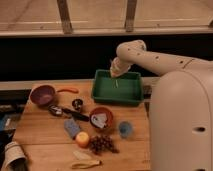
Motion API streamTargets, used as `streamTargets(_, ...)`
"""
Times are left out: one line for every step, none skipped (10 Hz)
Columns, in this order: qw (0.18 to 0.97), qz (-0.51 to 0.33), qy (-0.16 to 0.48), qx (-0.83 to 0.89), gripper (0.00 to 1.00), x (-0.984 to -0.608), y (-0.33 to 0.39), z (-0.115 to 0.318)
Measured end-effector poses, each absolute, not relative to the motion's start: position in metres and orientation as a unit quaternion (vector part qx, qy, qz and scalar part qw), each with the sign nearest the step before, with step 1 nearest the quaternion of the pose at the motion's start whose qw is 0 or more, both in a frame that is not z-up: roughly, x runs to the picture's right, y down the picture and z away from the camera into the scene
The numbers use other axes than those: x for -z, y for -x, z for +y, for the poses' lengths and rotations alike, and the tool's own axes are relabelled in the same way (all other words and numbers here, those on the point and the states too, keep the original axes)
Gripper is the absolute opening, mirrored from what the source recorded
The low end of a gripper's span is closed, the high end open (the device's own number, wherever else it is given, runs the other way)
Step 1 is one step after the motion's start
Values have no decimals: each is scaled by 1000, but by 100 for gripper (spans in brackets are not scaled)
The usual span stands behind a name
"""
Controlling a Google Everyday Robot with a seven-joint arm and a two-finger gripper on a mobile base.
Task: Place fork in tray
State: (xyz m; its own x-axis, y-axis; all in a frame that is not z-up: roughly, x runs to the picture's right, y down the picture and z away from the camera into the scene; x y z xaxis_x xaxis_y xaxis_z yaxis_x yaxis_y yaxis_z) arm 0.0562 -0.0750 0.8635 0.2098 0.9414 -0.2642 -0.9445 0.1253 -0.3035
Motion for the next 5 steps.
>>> streamTargets(742, 6, 219, -633, 22, -880, -56, -61)
streamTargets(737, 6, 229, -636, 30, -892, -56, -50)
streamTargets(732, 0, 242, -637, 38, -905, -54, -39)
streamTargets(729, -4, 249, -638, 42, -912, -53, -33)
streamTargets(728, -4, 248, -639, 42, -912, -55, -33)
